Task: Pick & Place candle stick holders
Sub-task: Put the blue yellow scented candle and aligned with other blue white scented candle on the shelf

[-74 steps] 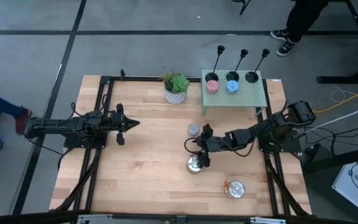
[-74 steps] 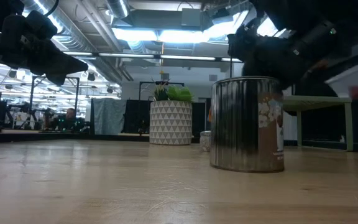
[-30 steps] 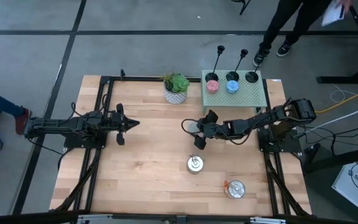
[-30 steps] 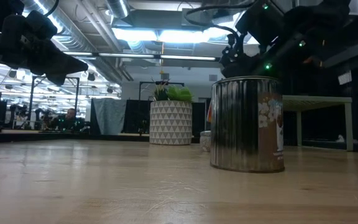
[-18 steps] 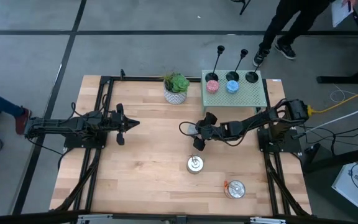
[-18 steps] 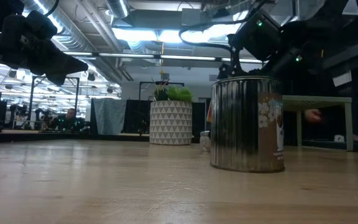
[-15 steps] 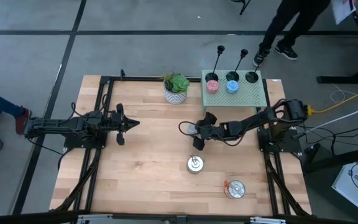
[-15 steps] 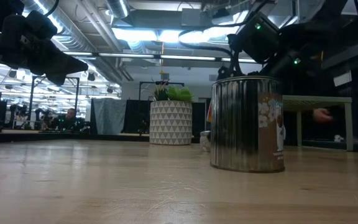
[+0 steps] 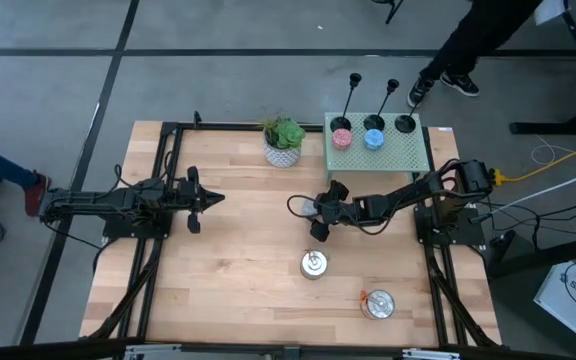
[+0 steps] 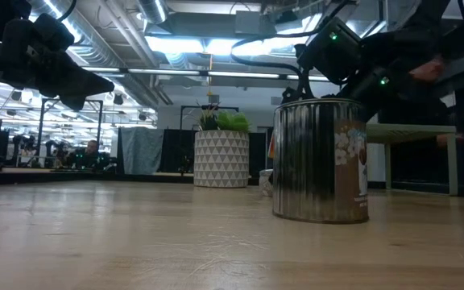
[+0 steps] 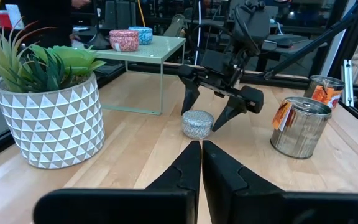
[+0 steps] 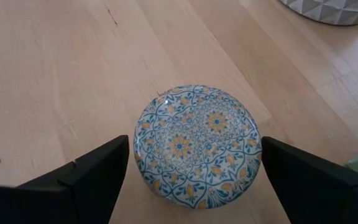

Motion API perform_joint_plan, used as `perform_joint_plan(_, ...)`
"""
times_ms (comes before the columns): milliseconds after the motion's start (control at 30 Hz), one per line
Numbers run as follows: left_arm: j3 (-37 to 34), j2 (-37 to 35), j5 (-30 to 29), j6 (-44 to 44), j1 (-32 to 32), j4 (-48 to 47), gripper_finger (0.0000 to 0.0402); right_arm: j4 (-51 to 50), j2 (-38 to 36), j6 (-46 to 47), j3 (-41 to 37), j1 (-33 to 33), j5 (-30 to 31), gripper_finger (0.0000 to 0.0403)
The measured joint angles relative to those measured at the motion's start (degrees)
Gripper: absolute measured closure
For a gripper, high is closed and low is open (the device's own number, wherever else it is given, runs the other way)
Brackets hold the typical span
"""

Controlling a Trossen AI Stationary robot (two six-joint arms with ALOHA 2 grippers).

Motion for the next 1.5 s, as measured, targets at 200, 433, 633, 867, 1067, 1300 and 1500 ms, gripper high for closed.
perform_joint_plan(200,0.0,0.0,0.0,0.0,0.0,0.0,0.0389,0.0,0.0,0.0,0.0,0.0,0.0,0.0039)
perform_joint_plan(433,0.0,0.0,0.0,0.0,0.0,0.0,0.0394,-0.1,0.0,0.0,0.0,0.0,0.0,0.0038)
perform_joint_plan(633,0.0,0.0,0.0,0.0,0.0,0.0,0.039,-0.1,0.0,0.0,0.0,0.0,0.0,0.0038)
perform_joint_plan(867,0.0,0.0,0.0,0.0,0.0,0.0,0.0391,-0.1,0.0,2.0,0.0,0.0,-1.3,0.0038)
perform_joint_plan(1067,0.0,0.0,0.0,0.0,0.0,0.0,0.0392,-0.2,0.0,2.8,0.0,0.0,-1.5,0.0038)
perform_joint_plan(1300,0.0,0.0,0.0,0.0,0.0,0.0,0.0389,-0.2,0.0,2.8,0.0,0.0,-1.5,0.0038)
perform_joint_plan(1500,0.0,0.0,0.0,0.0,0.0,0.0,0.0393,-0.2,0.0,2.8,0.0,0.0,-1.5,0.0038)
